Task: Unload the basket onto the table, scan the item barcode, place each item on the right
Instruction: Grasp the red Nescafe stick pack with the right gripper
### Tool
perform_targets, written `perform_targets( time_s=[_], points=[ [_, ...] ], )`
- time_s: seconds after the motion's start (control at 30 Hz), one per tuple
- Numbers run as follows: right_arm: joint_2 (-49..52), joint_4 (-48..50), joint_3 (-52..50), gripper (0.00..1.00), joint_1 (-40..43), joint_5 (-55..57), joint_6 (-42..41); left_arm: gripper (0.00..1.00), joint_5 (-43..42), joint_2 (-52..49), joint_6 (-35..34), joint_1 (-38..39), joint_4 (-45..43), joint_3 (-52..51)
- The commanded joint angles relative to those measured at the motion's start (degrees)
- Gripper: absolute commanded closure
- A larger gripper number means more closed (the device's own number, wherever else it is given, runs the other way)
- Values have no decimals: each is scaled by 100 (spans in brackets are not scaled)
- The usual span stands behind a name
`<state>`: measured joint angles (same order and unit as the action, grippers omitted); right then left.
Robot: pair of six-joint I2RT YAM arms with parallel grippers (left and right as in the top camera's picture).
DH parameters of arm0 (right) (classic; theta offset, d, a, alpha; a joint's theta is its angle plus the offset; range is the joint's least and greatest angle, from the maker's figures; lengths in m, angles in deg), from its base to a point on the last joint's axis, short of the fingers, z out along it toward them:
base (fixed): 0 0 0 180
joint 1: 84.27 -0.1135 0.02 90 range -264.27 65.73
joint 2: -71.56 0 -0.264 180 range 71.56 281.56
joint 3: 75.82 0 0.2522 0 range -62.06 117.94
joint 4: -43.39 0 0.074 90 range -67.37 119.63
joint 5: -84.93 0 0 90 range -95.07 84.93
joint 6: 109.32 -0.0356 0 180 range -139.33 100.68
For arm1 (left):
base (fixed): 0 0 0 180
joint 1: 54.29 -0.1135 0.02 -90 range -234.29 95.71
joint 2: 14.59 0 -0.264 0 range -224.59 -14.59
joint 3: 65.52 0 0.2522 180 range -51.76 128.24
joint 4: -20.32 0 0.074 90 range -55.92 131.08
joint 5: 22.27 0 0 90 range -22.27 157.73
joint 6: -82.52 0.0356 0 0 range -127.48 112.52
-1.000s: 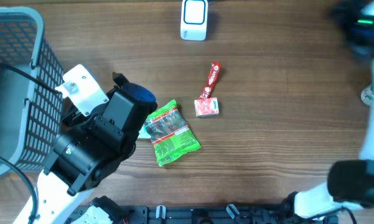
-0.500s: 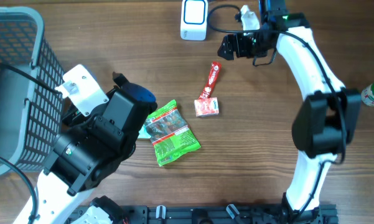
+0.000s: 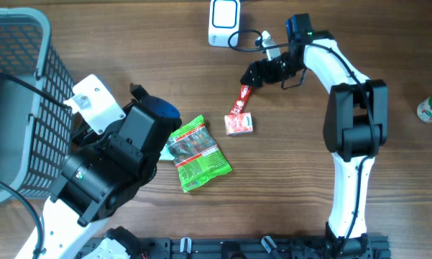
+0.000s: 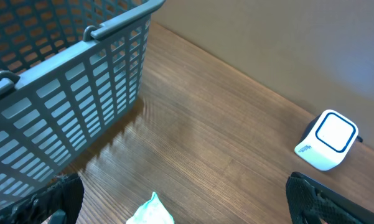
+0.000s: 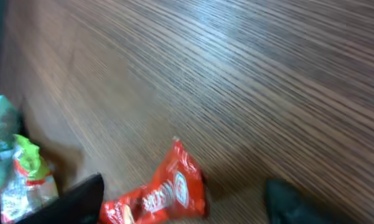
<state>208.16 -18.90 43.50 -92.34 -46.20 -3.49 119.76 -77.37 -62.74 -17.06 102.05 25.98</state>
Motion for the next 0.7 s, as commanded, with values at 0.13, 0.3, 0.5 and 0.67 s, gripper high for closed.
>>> perform_targets(
  time_s=[0.13,0.3,0.5,0.67],
  points=[
    [509,299,-269,51,-44,-247,162,0,133,-13,-70,37,2,-15],
    [538,463,-404,73,-105,-243,155,0,133,-13,-70,37,2,-15],
    [527,603,-334,96,-87,-197,-831,0,133,-13,-70,37,2,-15],
    [334,-570,404,96,308,-208,-2728,0,133,-13,-70,37,2,-15]
  ],
)
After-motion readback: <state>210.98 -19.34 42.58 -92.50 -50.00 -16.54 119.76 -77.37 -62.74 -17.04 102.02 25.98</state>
